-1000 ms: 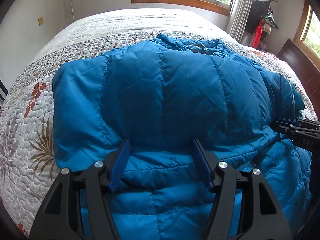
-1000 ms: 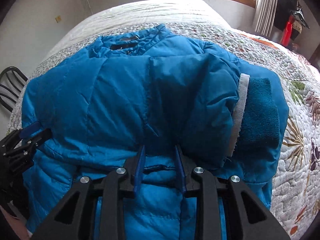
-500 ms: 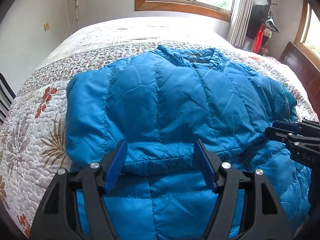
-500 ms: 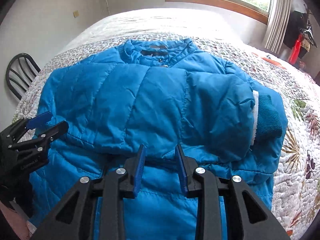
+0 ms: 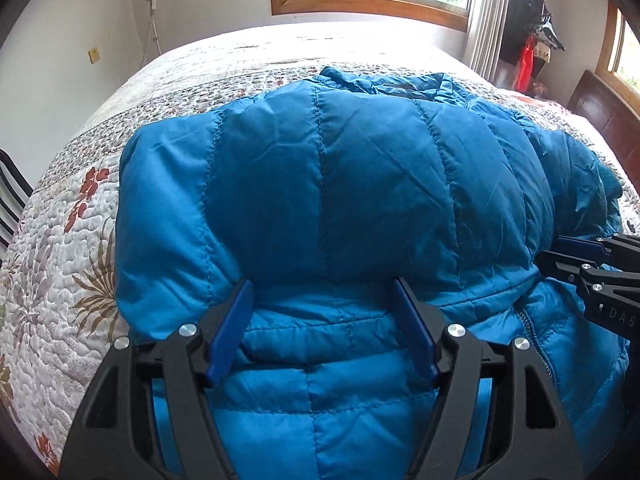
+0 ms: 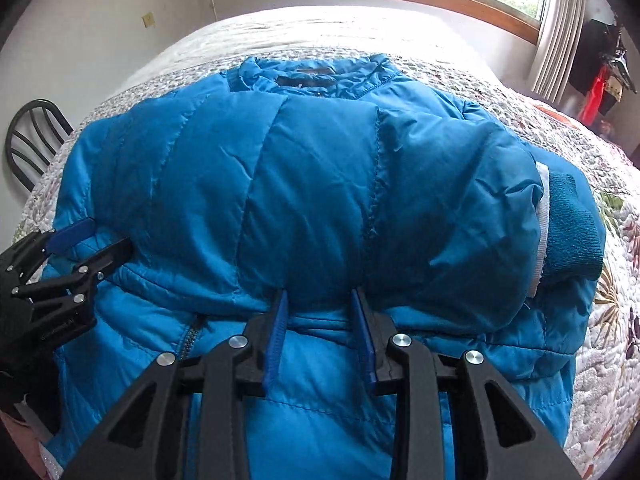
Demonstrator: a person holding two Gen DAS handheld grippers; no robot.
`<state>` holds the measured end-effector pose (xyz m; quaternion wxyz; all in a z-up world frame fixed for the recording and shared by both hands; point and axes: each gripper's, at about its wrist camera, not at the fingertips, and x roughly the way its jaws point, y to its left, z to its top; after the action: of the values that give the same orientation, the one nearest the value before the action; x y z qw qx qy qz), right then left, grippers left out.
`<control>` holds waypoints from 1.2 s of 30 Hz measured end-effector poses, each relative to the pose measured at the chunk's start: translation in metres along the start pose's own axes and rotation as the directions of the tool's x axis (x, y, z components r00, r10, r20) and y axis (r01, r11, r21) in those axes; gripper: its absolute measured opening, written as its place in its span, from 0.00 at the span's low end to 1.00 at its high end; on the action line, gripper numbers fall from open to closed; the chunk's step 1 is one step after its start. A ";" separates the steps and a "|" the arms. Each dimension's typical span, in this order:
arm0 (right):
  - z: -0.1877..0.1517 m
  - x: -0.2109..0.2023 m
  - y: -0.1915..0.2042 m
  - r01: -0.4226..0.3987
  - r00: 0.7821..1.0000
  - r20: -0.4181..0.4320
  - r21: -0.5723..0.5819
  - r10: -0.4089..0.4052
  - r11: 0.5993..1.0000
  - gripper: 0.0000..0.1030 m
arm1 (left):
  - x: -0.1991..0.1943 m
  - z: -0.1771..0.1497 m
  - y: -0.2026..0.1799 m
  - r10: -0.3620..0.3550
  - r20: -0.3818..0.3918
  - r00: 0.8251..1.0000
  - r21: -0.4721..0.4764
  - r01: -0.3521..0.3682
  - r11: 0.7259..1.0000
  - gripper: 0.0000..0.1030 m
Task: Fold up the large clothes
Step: 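Grasp the silver-banded hem with the left tool while the right tool grasps it too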
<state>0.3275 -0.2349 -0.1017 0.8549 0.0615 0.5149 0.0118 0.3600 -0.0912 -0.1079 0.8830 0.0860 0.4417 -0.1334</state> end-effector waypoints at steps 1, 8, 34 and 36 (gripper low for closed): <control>0.000 0.000 0.001 0.005 1.000 0.003 -0.001 -0.005 1.000 0.30 | 0.000 0.000 0.000 0.003 0.004 1.000 0.003 -0.003 1.000 0.68; -0.008 -0.043 -0.012 -0.098 0.994 0.056 0.061 0.095 0.993 0.37 | -0.033 -0.005 0.002 0.018 0.021 1.000 0.025 -0.018 1.000 0.80; -0.282 -0.177 -0.087 -0.190 0.978 0.144 0.287 0.154 0.939 0.70 | -0.167 -0.228 0.103 -0.149 -0.110 0.983 -0.258 0.117 0.959 0.89; -0.285 -0.168 -0.090 -0.235 0.970 0.140 0.302 0.201 0.924 0.70 | -0.164 -0.233 0.100 -0.200 -0.111 0.974 -0.276 0.163 0.947 0.89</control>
<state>-0.0068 -0.3116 -0.0961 0.8535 0.2551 0.4540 0.0207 0.1204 0.0924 -0.1110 0.8380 -0.0648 0.5213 -0.1477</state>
